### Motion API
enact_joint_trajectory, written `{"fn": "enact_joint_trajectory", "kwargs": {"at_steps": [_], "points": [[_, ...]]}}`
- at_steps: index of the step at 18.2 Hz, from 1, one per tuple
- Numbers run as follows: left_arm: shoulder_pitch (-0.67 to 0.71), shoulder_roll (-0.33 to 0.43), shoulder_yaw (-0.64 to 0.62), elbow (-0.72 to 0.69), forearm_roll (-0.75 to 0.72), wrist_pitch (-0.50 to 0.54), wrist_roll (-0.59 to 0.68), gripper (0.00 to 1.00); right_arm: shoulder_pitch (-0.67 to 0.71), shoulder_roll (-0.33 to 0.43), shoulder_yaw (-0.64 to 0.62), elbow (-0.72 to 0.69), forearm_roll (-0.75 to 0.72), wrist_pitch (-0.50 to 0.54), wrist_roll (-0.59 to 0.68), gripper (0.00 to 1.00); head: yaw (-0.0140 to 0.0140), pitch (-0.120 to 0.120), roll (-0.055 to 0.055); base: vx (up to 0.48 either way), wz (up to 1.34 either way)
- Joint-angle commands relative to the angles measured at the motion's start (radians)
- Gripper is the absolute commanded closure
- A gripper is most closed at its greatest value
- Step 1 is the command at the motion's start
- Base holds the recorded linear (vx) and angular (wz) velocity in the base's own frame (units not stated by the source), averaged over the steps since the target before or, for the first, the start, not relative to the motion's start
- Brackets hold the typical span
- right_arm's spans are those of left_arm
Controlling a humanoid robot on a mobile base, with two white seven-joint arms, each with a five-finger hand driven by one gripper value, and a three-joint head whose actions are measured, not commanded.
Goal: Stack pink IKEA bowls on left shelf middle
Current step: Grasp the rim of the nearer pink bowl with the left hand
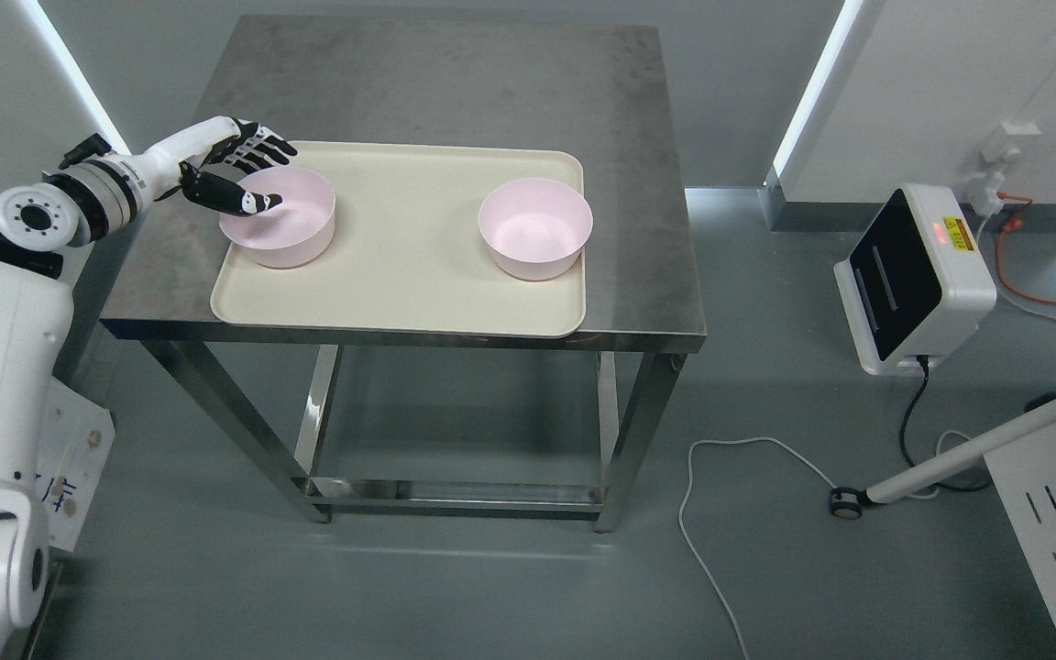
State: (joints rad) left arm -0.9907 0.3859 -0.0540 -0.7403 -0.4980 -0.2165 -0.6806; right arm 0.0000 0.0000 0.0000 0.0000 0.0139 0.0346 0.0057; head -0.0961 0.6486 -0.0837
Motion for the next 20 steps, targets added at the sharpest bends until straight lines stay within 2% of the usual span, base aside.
{"fn": "enact_joint_trajectory", "kwargs": {"at_steps": [1, 6, 12, 16, 20], "points": [[-0.002, 0.004, -0.065, -0.002, -0.001, 0.0, 0.0, 0.51, 0.029, -0.017, -0.011, -0.034, -0.014, 0.001, 0.0, 0.0, 0.0, 0.0, 0.0, 0.0, 0.0], [-0.003, -0.028, -0.107, -0.002, -0.004, 0.0, 0.003, 0.53, 0.029, -0.017, -0.011, -0.034, -0.014, -0.001, 0.0, 0.0, 0.0, 0.0, 0.0, 0.001, 0.01], [-0.028, -0.062, -0.11, -0.002, -0.01, 0.002, 0.007, 0.61, 0.029, -0.017, -0.011, -0.034, -0.014, -0.001, 0.0, 0.0, 0.0, 0.0, 0.0, 0.005, 0.02], [-0.032, -0.065, -0.11, 0.001, -0.011, 0.002, 0.007, 0.74, 0.029, -0.017, -0.011, -0.034, -0.014, -0.001, 0.0, 0.0, 0.0, 0.0, 0.0, 0.001, 0.01], [-0.032, -0.065, -0.115, 0.001, -0.016, 0.0, 0.015, 0.78, 0.029, -0.017, -0.011, -0.034, -0.014, -0.001, 0.0, 0.0, 0.0, 0.0, 0.0, 0.0, 0.0]]}}
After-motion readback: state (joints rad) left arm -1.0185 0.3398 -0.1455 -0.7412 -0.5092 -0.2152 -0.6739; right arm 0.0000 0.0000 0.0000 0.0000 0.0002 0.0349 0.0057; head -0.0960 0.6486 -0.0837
